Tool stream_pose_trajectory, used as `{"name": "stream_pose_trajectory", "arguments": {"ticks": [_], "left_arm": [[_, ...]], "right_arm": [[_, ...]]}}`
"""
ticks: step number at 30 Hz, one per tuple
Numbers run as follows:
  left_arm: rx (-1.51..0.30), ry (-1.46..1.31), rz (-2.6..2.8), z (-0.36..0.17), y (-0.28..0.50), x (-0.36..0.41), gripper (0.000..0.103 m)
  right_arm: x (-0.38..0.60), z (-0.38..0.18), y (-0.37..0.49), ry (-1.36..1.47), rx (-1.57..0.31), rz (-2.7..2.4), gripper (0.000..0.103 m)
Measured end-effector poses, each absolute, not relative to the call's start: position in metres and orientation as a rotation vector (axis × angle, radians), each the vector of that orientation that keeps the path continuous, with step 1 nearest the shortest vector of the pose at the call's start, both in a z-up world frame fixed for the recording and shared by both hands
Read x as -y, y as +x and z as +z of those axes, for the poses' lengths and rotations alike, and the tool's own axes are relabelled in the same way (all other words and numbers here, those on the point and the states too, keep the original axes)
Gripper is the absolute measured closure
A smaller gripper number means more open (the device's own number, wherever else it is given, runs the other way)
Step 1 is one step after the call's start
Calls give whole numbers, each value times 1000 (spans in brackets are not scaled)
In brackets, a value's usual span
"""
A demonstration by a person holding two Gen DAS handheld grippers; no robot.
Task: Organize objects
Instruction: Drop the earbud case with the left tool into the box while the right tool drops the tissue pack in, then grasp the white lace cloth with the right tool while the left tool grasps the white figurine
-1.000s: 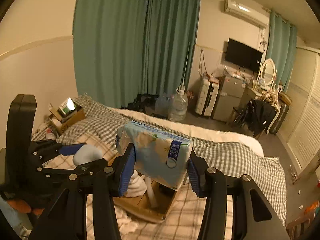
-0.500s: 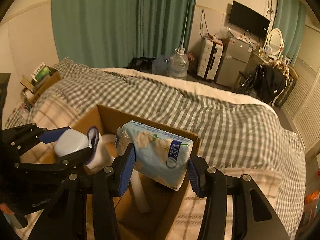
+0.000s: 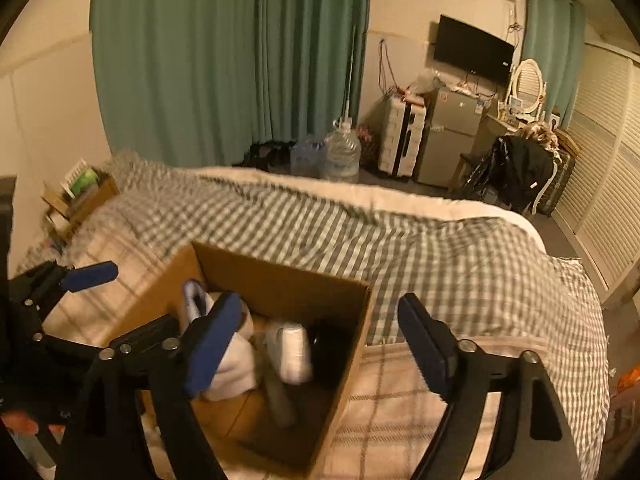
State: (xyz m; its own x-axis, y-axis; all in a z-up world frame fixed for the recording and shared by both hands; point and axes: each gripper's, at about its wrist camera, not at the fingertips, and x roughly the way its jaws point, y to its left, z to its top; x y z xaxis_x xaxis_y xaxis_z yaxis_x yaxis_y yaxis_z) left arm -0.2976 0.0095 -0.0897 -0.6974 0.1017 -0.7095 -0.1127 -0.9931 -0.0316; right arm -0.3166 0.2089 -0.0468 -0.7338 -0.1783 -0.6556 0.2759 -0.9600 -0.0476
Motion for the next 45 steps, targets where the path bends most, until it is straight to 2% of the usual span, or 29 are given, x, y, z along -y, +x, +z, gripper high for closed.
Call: {"name": "stream_pose_trajectory", "arguments": {"ticks": [2,4,11,17,24,30,35,37,41,45], "left_arm": [[-19,-1129,2817,-69,-281,-4,9],[-18,-1077,2847,-49,-263,2,0],[-30,-983,2945,-3,-202,20,0],[-39,-931,2972,3,-151,23,0],[62,-948,2987,-34,-117,25,0],[141,-1020,3018,-93,-115,21,0],[39,-1197,3001,-140,-125,19,0],[20,-1243,3009,-149,-130,25,0],[111,-1251,3007,-151,-142,38,0],[75,-1249,3010,-153,-153,43,0]], "right_arm": [[-216,-23,-299,965,-208,-2744,19],[-221,-2,-281,928,-221,-2783,16],[-236,62,-203,825,-215,-2850,11],[-245,71,-142,779,-197,-2871,5],[-247,30,-110,790,-155,-2884,2],[-236,-40,-122,891,-146,-2847,2],[-222,-108,-139,1036,-122,-2754,2],[-214,-131,-146,1116,-134,-2692,2],[-200,-154,-157,1190,-194,-2618,2],[-189,-164,-168,1227,-187,-2555,2]]}}
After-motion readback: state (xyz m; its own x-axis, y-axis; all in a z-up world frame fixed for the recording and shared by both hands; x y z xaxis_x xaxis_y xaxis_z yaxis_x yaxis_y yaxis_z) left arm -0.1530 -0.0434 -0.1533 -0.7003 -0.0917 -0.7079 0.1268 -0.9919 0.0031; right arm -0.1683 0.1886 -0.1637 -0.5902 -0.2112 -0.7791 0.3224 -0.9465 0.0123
